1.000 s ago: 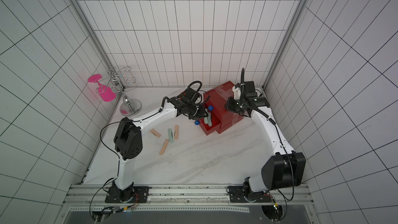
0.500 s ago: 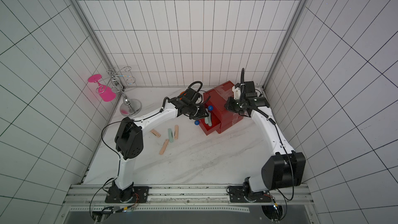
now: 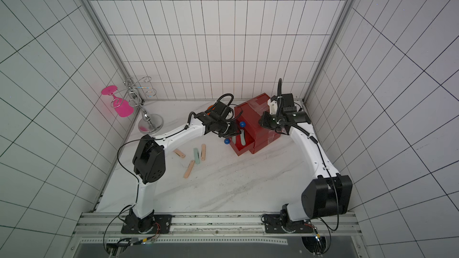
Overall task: Place the fruit knives into the drawer by color
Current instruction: Place the fruit knife in the drawer, then pick up the fruit knife from the center of the board.
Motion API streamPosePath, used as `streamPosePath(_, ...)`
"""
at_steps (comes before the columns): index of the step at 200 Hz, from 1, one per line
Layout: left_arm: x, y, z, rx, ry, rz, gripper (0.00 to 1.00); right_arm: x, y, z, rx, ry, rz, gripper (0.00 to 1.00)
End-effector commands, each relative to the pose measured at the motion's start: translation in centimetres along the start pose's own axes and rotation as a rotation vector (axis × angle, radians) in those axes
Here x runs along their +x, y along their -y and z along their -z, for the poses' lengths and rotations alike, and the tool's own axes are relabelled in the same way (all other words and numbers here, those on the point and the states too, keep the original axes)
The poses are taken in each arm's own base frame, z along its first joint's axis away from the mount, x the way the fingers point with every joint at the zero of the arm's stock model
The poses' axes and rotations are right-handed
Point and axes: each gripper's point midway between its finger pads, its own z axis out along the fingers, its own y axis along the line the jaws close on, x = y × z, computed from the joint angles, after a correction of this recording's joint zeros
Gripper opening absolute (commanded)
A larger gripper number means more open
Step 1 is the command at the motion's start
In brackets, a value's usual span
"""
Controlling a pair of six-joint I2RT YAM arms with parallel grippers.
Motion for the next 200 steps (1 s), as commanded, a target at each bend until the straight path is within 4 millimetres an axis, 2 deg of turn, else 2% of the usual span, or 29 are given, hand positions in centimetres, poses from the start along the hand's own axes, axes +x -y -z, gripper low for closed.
streamPosePath(1,-0.3,0.4,-0.1,0.001,0.008,0.005,0.32,9.8,5.3,-3.7,0.19,-0.39,-0.124,0.16)
streamPosePath(23,-0.8,1.5,1.2,0.024,0.032,-0.003,0.32,9.8,5.3,-3.7,0.191,-0.39,-0.125,0.16)
streamPosePath(62,-2.2,3.9,5.9,0.038,0.113,-0.054,0.32,9.7,5.2,-3.6,0.187,-0.386,-0.122,0.16)
streamPosePath(78,-2.5,4.0,8.0,0.014,0.147,-0.074,0.33,9.6,5.2,-3.5,0.186,-0.38,-0.121,0.15)
streamPosePath(99,-2.2,3.0,10.4,-0.047,0.175,-0.086,0.33,9.5,5.1,-3.4,0.185,-0.376,-0.122,0.15)
streamPosePath(122,-1.5,0.4,12.4,-0.146,0.192,-0.089,0.33,9.4,5.0,-3.4,0.183,-0.376,-0.122,0.15)
streamPosePath(144,-0.3,-3.4,13.5,-0.264,0.182,-0.074,0.34,9.3,5.0,-3.3,0.182,-0.375,-0.118,0.15)
streamPosePath(184,2.6,-11.6,13.5,-0.451,0.126,-0.012,0.34,9.5,5.0,-3.4,0.184,-0.382,-0.118,0.16)
streamPosePath(200,3.3,-14.2,13.2,-0.511,0.098,0.006,0.35,9.6,5.1,-3.3,0.185,-0.386,-0.117,0.16)
